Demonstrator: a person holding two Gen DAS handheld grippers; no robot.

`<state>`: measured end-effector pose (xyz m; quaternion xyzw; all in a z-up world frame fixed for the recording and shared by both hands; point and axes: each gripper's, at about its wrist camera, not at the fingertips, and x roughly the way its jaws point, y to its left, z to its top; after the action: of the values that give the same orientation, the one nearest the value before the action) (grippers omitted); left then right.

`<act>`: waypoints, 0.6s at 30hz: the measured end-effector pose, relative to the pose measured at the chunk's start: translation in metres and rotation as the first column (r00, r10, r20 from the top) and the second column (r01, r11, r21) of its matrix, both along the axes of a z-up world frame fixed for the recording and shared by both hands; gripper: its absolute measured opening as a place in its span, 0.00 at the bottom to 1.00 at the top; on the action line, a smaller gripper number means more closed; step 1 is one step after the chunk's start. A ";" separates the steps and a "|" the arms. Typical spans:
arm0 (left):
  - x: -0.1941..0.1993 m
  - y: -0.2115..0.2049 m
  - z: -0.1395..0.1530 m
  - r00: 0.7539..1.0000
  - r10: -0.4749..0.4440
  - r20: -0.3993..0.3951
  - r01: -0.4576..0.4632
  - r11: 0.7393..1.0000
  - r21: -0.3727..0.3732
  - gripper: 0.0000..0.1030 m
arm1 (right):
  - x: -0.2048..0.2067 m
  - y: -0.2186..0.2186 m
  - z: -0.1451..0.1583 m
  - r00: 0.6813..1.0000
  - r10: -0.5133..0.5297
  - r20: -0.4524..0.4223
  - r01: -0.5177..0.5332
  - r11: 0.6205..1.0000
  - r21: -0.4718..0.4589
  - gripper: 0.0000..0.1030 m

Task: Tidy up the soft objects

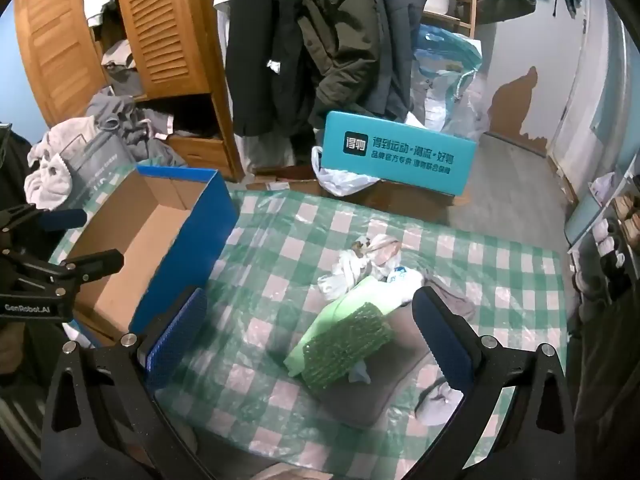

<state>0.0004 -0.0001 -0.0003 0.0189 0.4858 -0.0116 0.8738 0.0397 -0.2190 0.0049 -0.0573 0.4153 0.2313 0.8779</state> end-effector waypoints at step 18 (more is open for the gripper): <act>0.005 -0.009 -0.006 1.000 0.004 -0.005 -0.004 1.000 0.020 0.86 | 0.001 -0.001 0.001 1.000 0.000 -0.003 0.000 1.000 -0.011 0.98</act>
<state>0.0057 -0.0092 -0.0059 0.0265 0.4879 -0.0052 0.8725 0.0405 -0.2204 0.0063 -0.0620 0.4177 0.2293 0.8770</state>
